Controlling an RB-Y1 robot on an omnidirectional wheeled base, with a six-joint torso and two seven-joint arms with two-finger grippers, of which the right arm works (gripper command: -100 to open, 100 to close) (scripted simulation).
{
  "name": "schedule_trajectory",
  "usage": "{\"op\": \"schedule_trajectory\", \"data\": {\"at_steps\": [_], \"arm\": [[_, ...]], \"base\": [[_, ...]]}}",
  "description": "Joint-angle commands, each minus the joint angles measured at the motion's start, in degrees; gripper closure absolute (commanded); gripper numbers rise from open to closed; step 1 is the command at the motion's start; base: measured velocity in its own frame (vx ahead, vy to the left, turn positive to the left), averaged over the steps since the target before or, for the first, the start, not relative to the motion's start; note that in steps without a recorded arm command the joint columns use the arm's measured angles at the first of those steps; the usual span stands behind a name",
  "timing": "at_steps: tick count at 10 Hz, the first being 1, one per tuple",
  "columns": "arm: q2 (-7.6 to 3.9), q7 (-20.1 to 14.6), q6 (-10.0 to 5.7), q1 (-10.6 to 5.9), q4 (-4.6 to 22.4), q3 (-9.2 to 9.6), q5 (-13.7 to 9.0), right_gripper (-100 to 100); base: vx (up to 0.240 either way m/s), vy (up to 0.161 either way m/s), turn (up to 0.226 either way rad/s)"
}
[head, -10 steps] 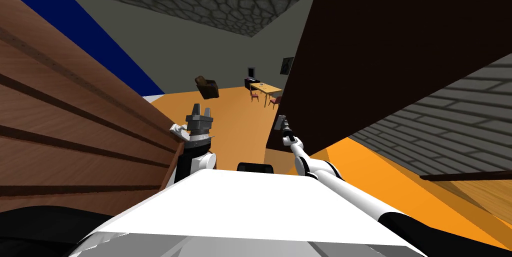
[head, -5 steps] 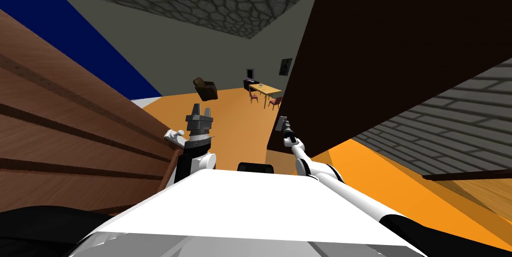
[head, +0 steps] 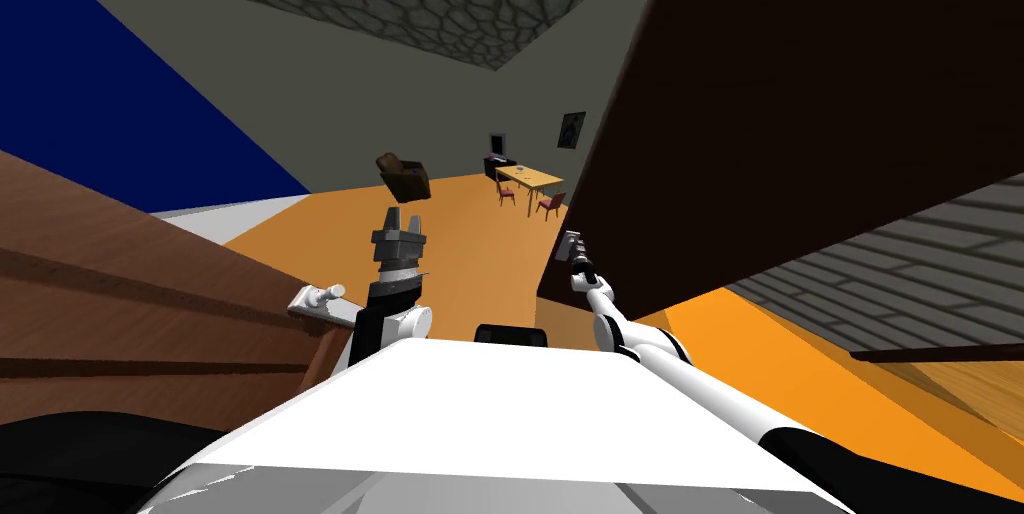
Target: Push the door open
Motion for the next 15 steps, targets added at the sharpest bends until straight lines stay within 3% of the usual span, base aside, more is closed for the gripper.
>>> {"op": "schedule_trajectory", "data": {"at_steps": [1, 6, 8, 9, 15], "arm": [[-1.16, 0.3, 0.00, 0.76, -0.1, -1.32, -0.5, 100], [-2.28, 1.7, 0.19, 1.34, 0.0, -4.20, -1.7, 100], [-2.28, 1.7, 0.19, 1.34, 0.0, -4.20, -1.7, 100], [-2.69, 2.2, 0.26, 1.55, 0.0, -5.24, -2.2, 100], [-3.56, 3.2, 0.40, 2.01, 0.0, -7.50, -3.1, 100]], "base": [[0.185, 0.092, -0.073], [0.183, 0.111, -0.078], [0.101, 0.042, -0.017], [0.129, 0.064, -0.047], [0.148, 0.085, -0.054]]}}
